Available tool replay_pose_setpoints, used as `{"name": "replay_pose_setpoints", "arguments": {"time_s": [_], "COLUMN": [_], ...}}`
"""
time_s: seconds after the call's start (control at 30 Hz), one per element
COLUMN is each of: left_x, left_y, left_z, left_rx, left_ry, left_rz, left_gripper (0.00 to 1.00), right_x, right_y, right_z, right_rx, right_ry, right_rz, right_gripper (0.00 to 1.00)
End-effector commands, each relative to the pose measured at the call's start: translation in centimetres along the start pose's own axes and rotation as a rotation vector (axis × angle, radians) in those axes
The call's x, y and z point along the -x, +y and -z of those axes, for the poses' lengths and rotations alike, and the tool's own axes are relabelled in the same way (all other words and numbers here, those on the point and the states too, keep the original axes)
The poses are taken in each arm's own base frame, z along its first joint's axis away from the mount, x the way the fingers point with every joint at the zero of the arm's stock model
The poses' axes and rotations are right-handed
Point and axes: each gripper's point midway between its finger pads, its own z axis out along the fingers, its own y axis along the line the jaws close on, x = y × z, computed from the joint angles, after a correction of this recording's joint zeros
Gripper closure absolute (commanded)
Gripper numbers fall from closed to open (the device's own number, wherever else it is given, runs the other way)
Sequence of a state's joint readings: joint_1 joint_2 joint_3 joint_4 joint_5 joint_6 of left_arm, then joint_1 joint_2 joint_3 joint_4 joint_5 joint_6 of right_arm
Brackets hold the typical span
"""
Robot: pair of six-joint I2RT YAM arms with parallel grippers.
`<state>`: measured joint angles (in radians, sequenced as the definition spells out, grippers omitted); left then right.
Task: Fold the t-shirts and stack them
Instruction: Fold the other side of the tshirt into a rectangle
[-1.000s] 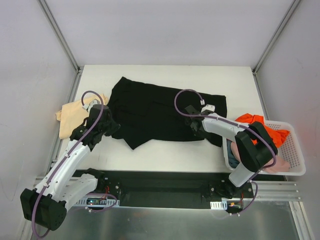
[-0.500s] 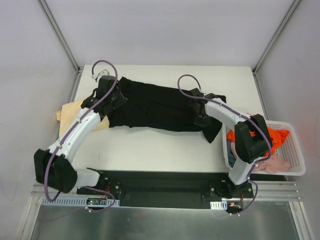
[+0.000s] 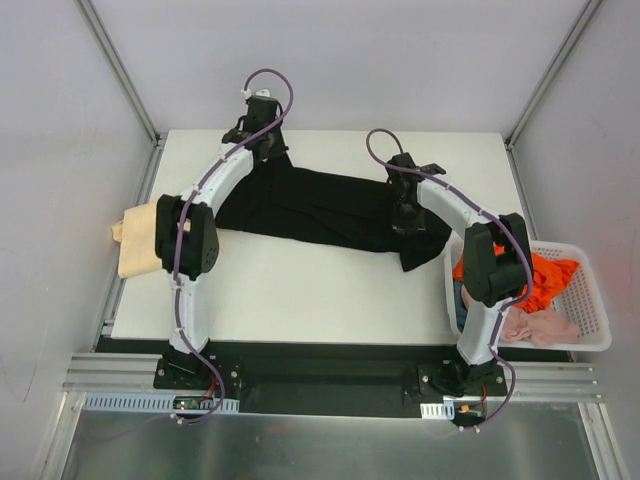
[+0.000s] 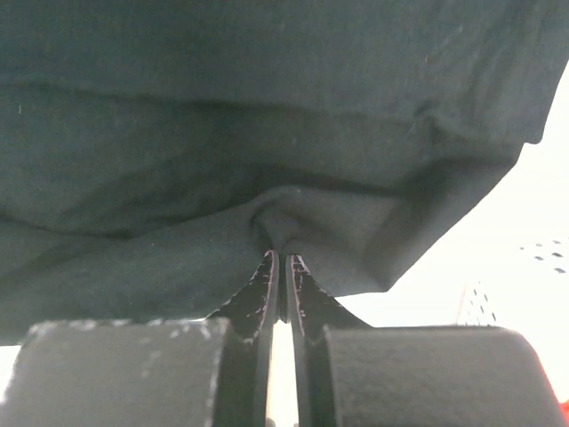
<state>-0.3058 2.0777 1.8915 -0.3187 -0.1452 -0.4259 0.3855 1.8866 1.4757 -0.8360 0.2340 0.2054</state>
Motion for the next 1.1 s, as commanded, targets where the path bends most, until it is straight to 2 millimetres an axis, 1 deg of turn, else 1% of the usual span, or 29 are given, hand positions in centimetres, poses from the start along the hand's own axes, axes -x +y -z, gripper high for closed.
{"name": "replay_pose_setpoints", "arguments": {"time_s": [0.0,0.03,0.07,0.1,0.13,0.17,0.2,0.23,0.27,0.3,0.33,0.37,0.4,0.43,0.47,0.5,0.53,0.57,0.6,0.63,0.7,0.73,0.8,0.83,0.87,0.9,0.97,1.0,1.07], "left_x": [2.0,1.9,1.2,0.8,1.1,0.1,0.0,0.7,-0.4,-0.4,0.5,-1.1,-1.6,-1.1,-3.1,-3.7,-3.8,-6.0,-6.6,-7.2,-8.7,-9.7,-10.5,-11.5,-11.7,-12.6,-12.8,-13.5,-13.6], "left_y": [-0.5,-0.5,-0.5,-0.5,-0.6,-0.1,0.1,0.1,0.9,1.3,1.2,2.0,2.4,2.3,3.2,3.4,3.2,4.2,4.3,4.1,4.9,5.2,6.1,6.8,7.3,8.0,9.1,9.9,11.4], "left_z": [-3.3,-3.7,-3.8,-3.7,-2.9,-2.8,-2.4,-1.1,-0.9,-0.2,1.6,1.9,2.6,4.2,4.4,4.8,5.7,5.5,5.6,5.5,4.9,4.1,3.2,2.3,1.8,1.0,0.1,-0.6,-1.3], "left_rx": [-0.006,-0.002,-0.005,-0.013,-0.018,-0.009,0.000,0.001,0.024,0.037,0.033,0.048,0.053,0.045,0.063,0.061,0.047,0.064,0.060,0.039,0.040,0.042,0.033,0.051,0.032,0.039,0.042,0.064,0.100], "left_ry": [-0.040,-0.033,-0.009,0.003,-0.001,0.019,0.020,0.004,0.025,0.021,-0.004,0.030,0.036,0.016,0.057,0.062,0.055,0.099,0.106,0.118,0.161,0.191,0.235,0.261,0.289,0.323,0.344,0.362,0.362], "left_rz": [-0.069,-0.071,-0.068,-0.066,-0.058,-0.061,-0.066,-0.066,-0.067,-0.064,-0.047,-0.045,-0.035,-0.008,-0.004,0.010,0.038,0.043,0.054,0.074,0.093,0.113,0.151,0.174,0.209,0.235,0.280,0.296,0.323], "left_gripper": [0.97,0.80,0.60,0.36,0.08,0.01,0.01,0.01,0.01,0.01,0.01,0.01,0.01,0.01,0.01,0.01,0.01,0.01,0.01,0.01,0.01,0.01,0.01,0.01,0.01,0.01,0.01,0.01,0.01], "right_x": [0.6,0.6,0.7,0.7,0.7,0.7,0.6,0.4,0.4,0.0,0.1,-0.8,-1.3,-1.2,-2.4,-2.9,-3.4,-3.9,-5.1,-5.5,-6.7,-7.0,-8.0,-8.3,-8.8,-9.5,-10.3,-11.0,-11.4], "right_y": [-0.6,-0.7,-0.6,-0.7,-0.7,-0.8,-0.8,-0.9,-0.8,-0.8,-0.7,-0.8,-0.7,-0.7,-0.9,-0.6,-0.6,-0.6,-0.5,-0.5,-0.7,-0.9,-1.4,-1.6,-1.7,-2.3,-2.9,-3.4,-3.8], "right_z": [0.1,0.2,0.2,0.2,0.5,0.6,0.8,1.1,1.4,1.5,2.3,2.2,2.3,3.2,2.8,3.0,3.4,3.4,3.2,3.3,2.9,2.8,2.3,2.2,2.1,2.0,1.9,1.7,1.7], "right_rx": [0.014,0.014,0.020,0.021,0.028,0.032,0.039,0.048,0.065,0.075,0.094,0.102,0.111,0.127,0.119,0.124,0.129,0.119,0.108,0.101,0.064,0.044,0.018,0.007,-0.003,-0.019,-0.045,-0.056,-0.062], "right_ry": [0.050,0.057,0.058,0.061,0.056,0.054,0.053,0.042,0.035,0.034,0.009,0.020,0.017,-0.015,0.004,-0.001,-0.010,-0.010,0.006,0.004,0.017,0.019,0.040,0.043,0.049,0.060,0.066,0.077,0.080], "right_rz": [0.006,0.012,0.015,0.018,0.033,0.042,0.052,0.064,0.088,0.107,0.112,0.136,0.146,0.151,0.164,0.180,0.192,0.202,0.228,0.239,0.266,0.265,0.271,0.273,0.282,0.287,0.283,0.278,0.272], "right_gripper": [0.90,0.85,0.79,0.72,0.69,0.68,0.64,0.60,0.56,0.51,0.49,0.46,0.45,0.43,0.43,0.42,0.42,0.41,0.41,0.41,0.41,0.41,0.41,0.41,0.41,0.41,0.41,0.41,0.41]}}
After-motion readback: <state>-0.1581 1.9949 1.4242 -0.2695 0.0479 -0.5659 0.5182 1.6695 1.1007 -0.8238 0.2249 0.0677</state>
